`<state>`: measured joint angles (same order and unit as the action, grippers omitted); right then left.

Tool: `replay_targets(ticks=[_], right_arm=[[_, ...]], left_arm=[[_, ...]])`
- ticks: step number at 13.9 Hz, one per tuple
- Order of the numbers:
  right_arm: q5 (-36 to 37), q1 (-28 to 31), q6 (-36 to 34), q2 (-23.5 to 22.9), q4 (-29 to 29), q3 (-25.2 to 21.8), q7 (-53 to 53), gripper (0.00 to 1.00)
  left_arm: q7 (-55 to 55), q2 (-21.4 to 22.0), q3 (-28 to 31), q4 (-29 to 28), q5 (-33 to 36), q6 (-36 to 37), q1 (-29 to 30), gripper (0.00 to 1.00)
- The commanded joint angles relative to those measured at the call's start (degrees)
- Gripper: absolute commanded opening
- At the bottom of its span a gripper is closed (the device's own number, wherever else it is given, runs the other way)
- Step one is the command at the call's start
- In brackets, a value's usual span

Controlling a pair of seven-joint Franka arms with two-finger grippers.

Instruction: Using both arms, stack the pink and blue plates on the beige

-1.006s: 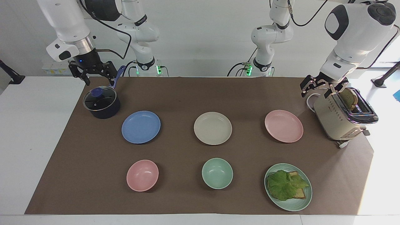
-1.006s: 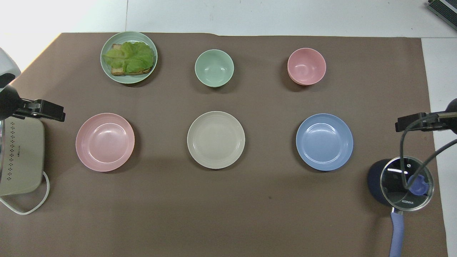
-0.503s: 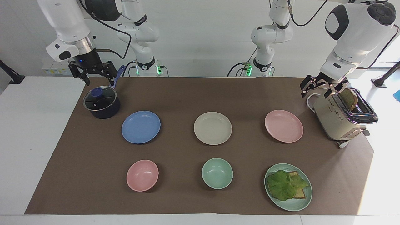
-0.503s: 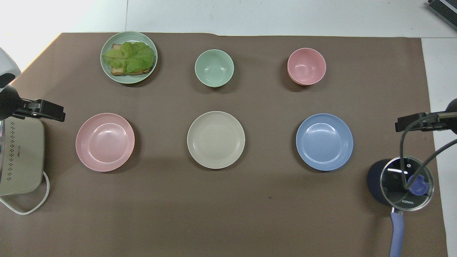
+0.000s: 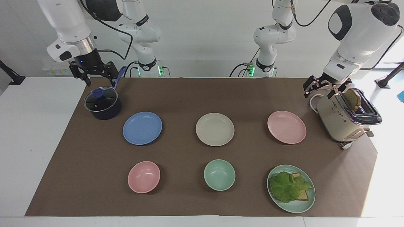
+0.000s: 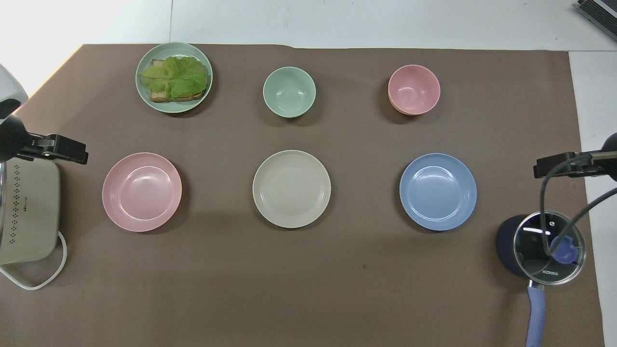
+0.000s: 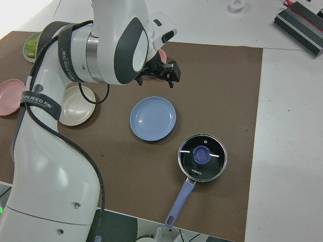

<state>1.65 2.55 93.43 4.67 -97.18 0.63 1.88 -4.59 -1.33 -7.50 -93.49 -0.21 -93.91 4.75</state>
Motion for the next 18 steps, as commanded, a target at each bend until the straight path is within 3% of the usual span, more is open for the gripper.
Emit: replay_targets(ticks=[1,4,12,18], right_arm=[[-0.1,0.2,-0.8,-0.5,1.0,0.2,-0.4,1.0],[-0.1,0.1,-0.9,-0.5,0.9,0.2,-0.5,1.0],[-0.1,0.2,-0.8,-0.4,0.9,0.2,-0.5,1.0],[-0.1,0.2,-0.7,-0.4,0.9,0.2,-0.5,1.0]], left_arm=[[0.5,1.5,0.3,-2.4,1.1,-0.4,-0.4,1.0],[0.3,1.2,0.4,-4.9,1.1,-1.6,0.3,1.0],[0.1,0.1,0.5,-18.3,1.1,-16.7,5.6,1.0],[1.9,-5.6,0.5,-22.3,1.1,-22.0,8.1,1.0]])
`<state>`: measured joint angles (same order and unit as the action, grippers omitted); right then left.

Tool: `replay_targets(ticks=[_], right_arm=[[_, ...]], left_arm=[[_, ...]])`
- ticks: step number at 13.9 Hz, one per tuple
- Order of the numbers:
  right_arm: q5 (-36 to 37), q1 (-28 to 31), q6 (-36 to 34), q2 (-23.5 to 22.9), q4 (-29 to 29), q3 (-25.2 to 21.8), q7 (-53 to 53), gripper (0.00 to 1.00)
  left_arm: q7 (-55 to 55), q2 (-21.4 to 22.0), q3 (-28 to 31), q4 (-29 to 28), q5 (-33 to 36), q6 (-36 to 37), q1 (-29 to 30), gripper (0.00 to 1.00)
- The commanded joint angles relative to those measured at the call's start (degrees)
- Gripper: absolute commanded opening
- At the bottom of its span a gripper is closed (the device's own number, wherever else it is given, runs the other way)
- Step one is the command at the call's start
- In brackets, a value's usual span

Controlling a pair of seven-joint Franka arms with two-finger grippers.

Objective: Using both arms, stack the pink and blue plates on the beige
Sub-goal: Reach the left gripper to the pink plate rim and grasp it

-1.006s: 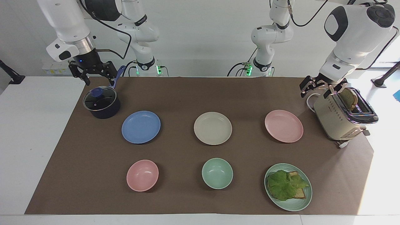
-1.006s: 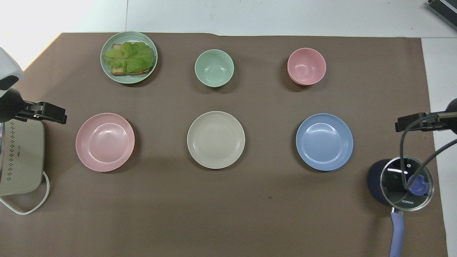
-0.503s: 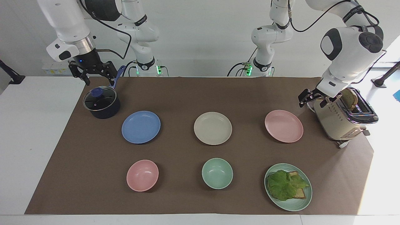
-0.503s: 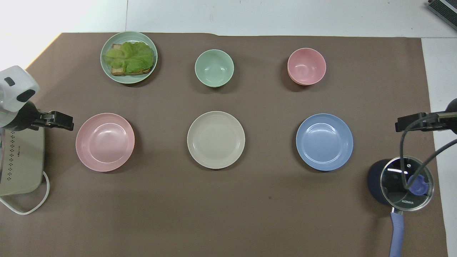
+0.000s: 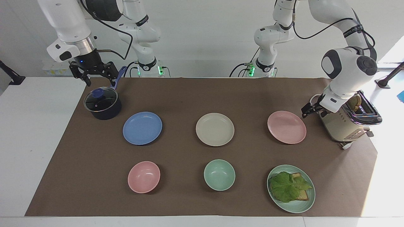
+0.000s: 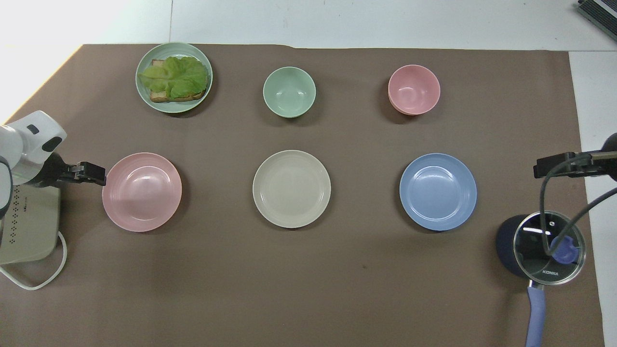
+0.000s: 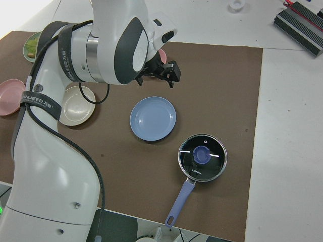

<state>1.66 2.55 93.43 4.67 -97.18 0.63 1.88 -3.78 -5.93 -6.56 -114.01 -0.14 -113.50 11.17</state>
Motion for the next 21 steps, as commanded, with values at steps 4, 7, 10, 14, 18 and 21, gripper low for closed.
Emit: replay_targets(ticks=[4,7,10,14,18,21], right_arm=[[-0.1,0.2,-0.7,-0.4,0.9,0.2,-0.5,1.0],[-0.1,0.1,-0.7,-0.4,0.9,0.2,-0.5,1.0],[-0.1,0.1,-0.7,-0.4,0.9,0.2,-0.5,1.0],[-0.1,0.2,-0.7,-0.4,0.9,0.2,-0.5,1.0],[-0.1,0.1,-0.7,-0.4,0.9,0.2,-0.5,1.0],[-0.1,0.1,-0.8,-0.3,0.9,0.2,-0.5,1.0]], left_arm=[[2.1,-3.6,-0.5,-6.0,0.9,-9.7,1.2,1.0],[3.2,-3.2,-0.5,-8.3,0.9,-8.5,0.9,1.0],[3.1,-2.9,-0.5,-8.9,1.0,-6.7,1.0,0.77],[3.0,-2.9,-0.5,-8.2,1.0,-5.4,1.3,0.0],[2.9,-2.1,-0.5,-6.2,1.0,0.4,0.2,0.0],[3.1,-1.3,-0.7,0.7,0.9,12.2,-0.9,0.0]])
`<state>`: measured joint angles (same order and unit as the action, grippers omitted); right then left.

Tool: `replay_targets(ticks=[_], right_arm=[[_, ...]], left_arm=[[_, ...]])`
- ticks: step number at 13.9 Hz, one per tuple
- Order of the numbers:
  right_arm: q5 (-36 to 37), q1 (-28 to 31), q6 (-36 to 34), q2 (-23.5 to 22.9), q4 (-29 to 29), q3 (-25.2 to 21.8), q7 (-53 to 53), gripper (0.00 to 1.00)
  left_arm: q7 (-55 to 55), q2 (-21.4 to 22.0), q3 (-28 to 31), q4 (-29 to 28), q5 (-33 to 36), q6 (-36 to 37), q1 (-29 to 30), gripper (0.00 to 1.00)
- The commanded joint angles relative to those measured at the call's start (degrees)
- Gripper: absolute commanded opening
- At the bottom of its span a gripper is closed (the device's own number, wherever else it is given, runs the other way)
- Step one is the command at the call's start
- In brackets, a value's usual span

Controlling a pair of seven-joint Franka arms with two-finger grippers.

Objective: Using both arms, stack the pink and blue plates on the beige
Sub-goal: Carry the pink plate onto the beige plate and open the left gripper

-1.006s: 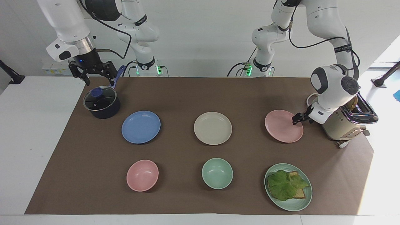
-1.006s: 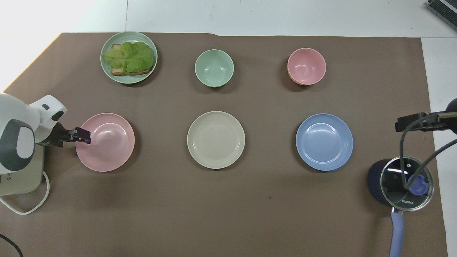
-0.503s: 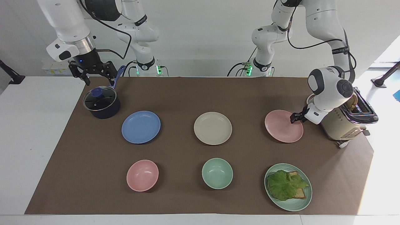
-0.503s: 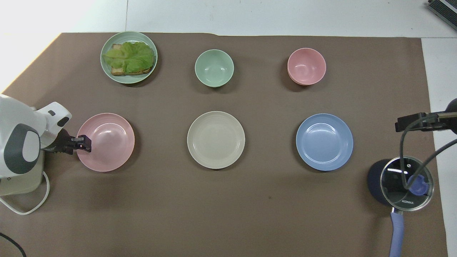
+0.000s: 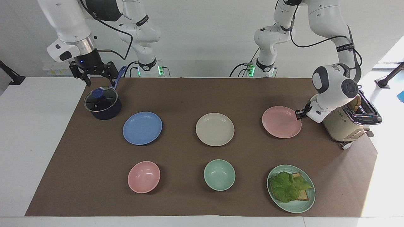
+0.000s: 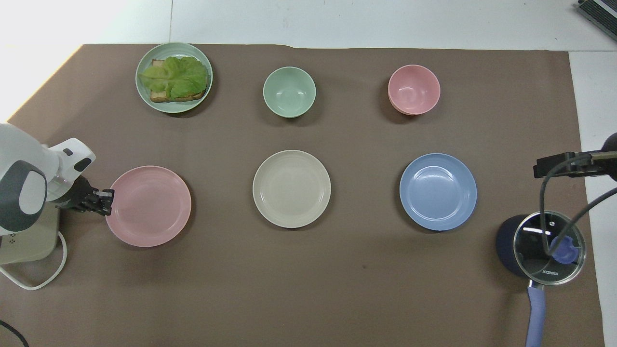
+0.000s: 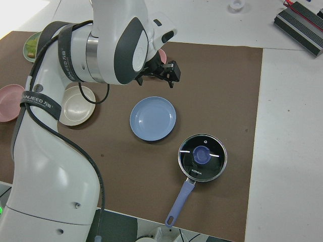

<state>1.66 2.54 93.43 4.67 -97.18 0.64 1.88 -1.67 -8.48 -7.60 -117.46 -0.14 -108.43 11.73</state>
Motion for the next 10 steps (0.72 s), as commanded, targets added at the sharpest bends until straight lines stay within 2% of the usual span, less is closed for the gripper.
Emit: replay_targets(ticks=[1,3,5,8,10], right_arm=[[-0.1,0.1,-0.9,-0.3,0.9,0.2,-0.7,1.0],[-0.1,0.1,-0.9,-0.3,0.9,0.2,-0.7,1.0],[-0.1,0.1,-0.8,-0.2,0.8,0.2,-0.7,1.0],[-0.1,0.1,-0.9,-0.2,0.7,0.2,-0.6,1.0],[-0.1,0.1,-0.9,-0.1,0.7,0.2,-0.5,1.0]], left_arm=[[1.1,1.5,0.3,6.9,0.2,11.0,-2.6,0.0],[6.3,1.6,0.4,11.3,-2.8,16.7,-6.4,0.0],[14.5,1.6,0.3,12.4,-5.3,17.0,-11.3,0.0],[24.5,1.6,0.3,10.9,-11.3,9.2,-19.5,0.0],[28.2,0.5,0.3,9.2,-12.2,2.8,-25.0,0.0]])
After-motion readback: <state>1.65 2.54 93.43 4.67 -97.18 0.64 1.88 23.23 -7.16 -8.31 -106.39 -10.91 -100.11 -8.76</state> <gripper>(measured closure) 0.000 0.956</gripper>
